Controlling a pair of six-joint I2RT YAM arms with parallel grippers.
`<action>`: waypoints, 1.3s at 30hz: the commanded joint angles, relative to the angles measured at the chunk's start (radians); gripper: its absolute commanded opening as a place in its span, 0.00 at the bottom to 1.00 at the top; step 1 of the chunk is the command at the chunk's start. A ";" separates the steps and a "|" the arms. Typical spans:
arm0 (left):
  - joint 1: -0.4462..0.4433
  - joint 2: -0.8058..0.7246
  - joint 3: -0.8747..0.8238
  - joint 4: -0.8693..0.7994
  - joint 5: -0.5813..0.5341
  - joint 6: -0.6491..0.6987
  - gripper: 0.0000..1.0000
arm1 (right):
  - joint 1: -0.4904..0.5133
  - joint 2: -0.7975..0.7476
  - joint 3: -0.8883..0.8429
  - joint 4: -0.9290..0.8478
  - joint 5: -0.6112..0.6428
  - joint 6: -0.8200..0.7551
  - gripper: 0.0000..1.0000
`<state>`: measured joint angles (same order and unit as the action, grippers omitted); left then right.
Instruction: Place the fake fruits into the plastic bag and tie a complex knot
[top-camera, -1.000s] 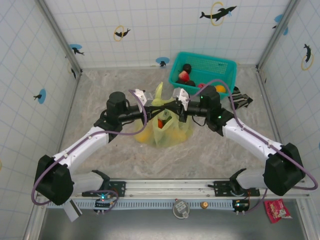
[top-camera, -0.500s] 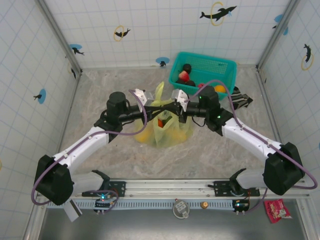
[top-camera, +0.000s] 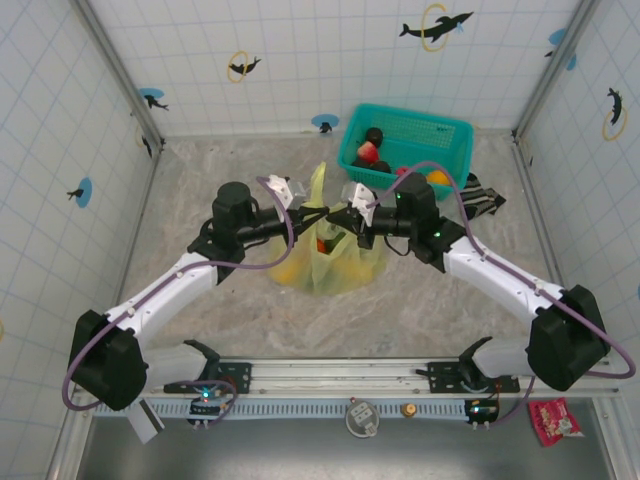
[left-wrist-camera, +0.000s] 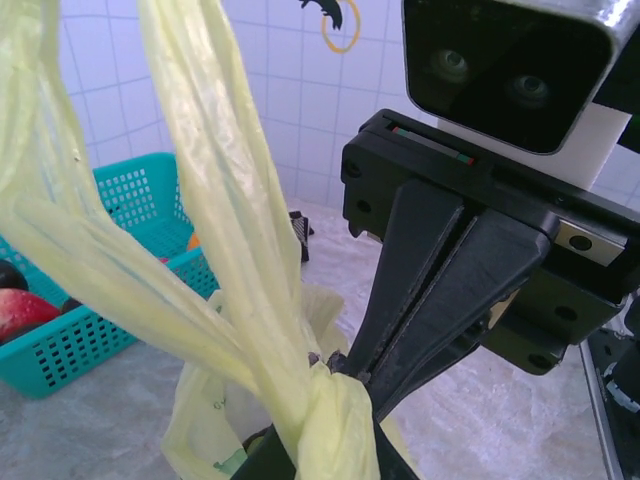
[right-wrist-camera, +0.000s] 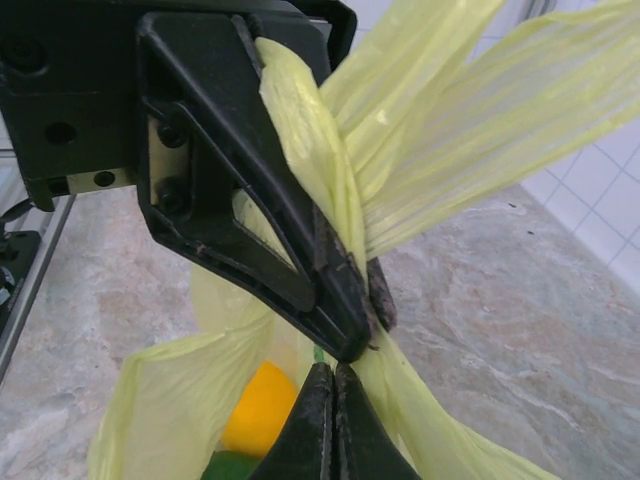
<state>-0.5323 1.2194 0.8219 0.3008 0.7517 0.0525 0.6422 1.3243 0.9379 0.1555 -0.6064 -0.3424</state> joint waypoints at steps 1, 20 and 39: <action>-0.005 -0.008 0.025 0.019 0.014 0.013 0.00 | 0.001 -0.058 0.027 0.003 0.084 -0.009 0.00; -0.094 -0.037 0.010 -0.051 -0.190 0.254 0.00 | 0.021 -0.100 0.244 -0.021 0.203 0.594 0.53; -0.133 -0.070 -0.011 -0.109 -0.271 0.389 0.00 | -0.025 0.087 0.580 -0.521 0.200 0.790 0.11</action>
<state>-0.6605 1.1713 0.8196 0.2123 0.4923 0.3973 0.6327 1.4139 1.4593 -0.3168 -0.3698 0.4213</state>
